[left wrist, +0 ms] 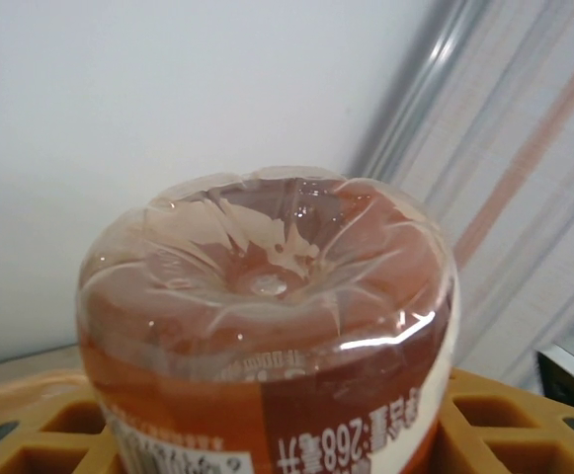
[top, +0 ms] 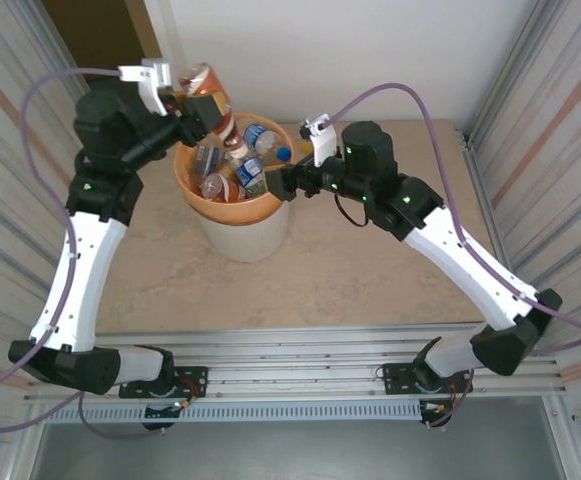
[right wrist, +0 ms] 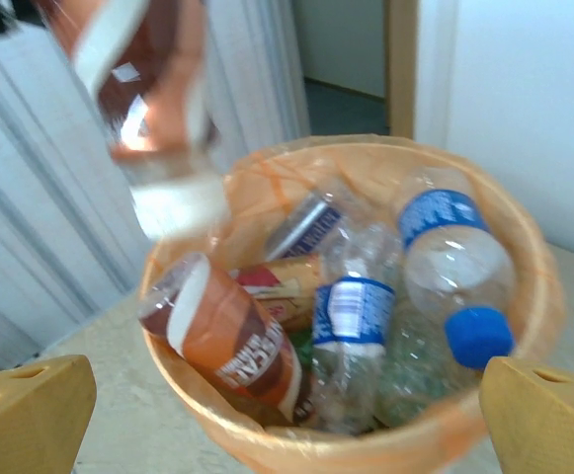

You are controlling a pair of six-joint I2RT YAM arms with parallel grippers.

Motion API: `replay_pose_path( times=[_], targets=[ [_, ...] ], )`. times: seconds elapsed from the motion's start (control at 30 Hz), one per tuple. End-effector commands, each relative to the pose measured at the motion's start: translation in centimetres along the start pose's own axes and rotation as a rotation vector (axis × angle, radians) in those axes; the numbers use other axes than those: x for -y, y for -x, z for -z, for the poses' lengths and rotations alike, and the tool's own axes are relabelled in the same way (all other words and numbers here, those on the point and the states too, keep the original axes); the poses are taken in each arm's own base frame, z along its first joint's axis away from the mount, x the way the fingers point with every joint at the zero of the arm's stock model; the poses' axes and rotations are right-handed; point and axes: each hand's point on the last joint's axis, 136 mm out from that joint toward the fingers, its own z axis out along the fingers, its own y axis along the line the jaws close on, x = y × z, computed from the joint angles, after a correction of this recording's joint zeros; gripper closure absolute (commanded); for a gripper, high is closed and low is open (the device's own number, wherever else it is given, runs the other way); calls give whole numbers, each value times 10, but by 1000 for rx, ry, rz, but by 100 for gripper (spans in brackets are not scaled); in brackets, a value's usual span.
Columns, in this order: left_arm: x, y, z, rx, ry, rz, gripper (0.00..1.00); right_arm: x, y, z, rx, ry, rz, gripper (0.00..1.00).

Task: Put the plastic bottles in the bin

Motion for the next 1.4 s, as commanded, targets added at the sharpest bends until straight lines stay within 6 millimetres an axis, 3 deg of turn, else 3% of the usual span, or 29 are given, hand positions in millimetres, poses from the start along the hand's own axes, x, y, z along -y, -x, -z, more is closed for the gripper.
replay_pose_path(
  times=[0.0,0.5,0.9,1.23,1.37],
  targets=[
    [-22,-7,7,-89,62,-22,97,22,3,22,31,-130,18,2],
    [-93,-34,-5,-428,252,-226,97,55,-26,21,-42,-270,-33,2],
    [-115,-75,-10,-614,220,-294,94,67,-37,17,-66,-300,-82,2],
    [-126,-101,-22,-682,179,-229,93,69,-43,12,-80,-302,-92,2],
    [-132,-117,-24,-732,183,-191,85,70,-43,12,-80,-302,-94,2]
  ],
)
